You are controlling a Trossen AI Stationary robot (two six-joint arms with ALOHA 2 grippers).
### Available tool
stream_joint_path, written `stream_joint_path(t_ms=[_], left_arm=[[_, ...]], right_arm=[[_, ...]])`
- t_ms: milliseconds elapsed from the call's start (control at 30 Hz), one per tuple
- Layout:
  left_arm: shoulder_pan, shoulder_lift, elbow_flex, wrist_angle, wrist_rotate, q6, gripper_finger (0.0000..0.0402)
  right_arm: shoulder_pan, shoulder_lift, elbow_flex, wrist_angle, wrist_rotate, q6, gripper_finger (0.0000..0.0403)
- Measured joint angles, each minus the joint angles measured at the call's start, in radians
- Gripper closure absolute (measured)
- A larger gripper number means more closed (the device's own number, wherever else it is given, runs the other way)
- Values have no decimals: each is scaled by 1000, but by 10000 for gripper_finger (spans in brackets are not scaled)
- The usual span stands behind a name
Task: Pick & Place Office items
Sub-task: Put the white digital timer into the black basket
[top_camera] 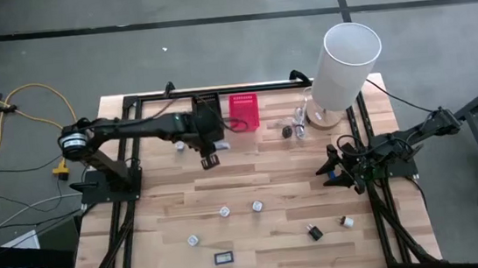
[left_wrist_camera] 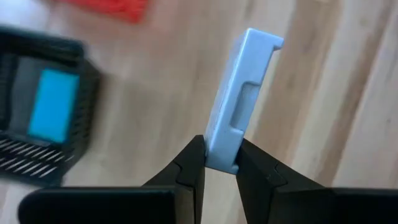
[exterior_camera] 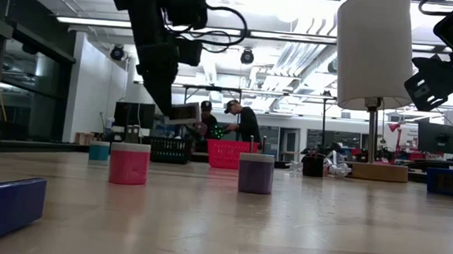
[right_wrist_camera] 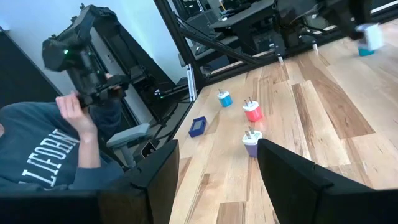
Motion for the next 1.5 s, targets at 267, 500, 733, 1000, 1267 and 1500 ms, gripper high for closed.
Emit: stream_joint_path(t_ms=[267,500,733,1000,1267,1500], left_arm=[[165,-17,18,-4,58,38,340],[280,-16,69,-21,73,149,340],[407,-16,113,-65,72,244,340],[556,82,118,-16,191,401,340],[607,207,211,-5,212,560,340],[609,289,295,-81,154,580,340]], right_arm=[[0,0,0,0,0,0,199],[0,0,0,0,0,0,199],[0,0,0,0,0,0,199],[0,0,0,0,0,0,199],[0,0,0,0,0,0,199],[0,0,0,0,0,0,199]])
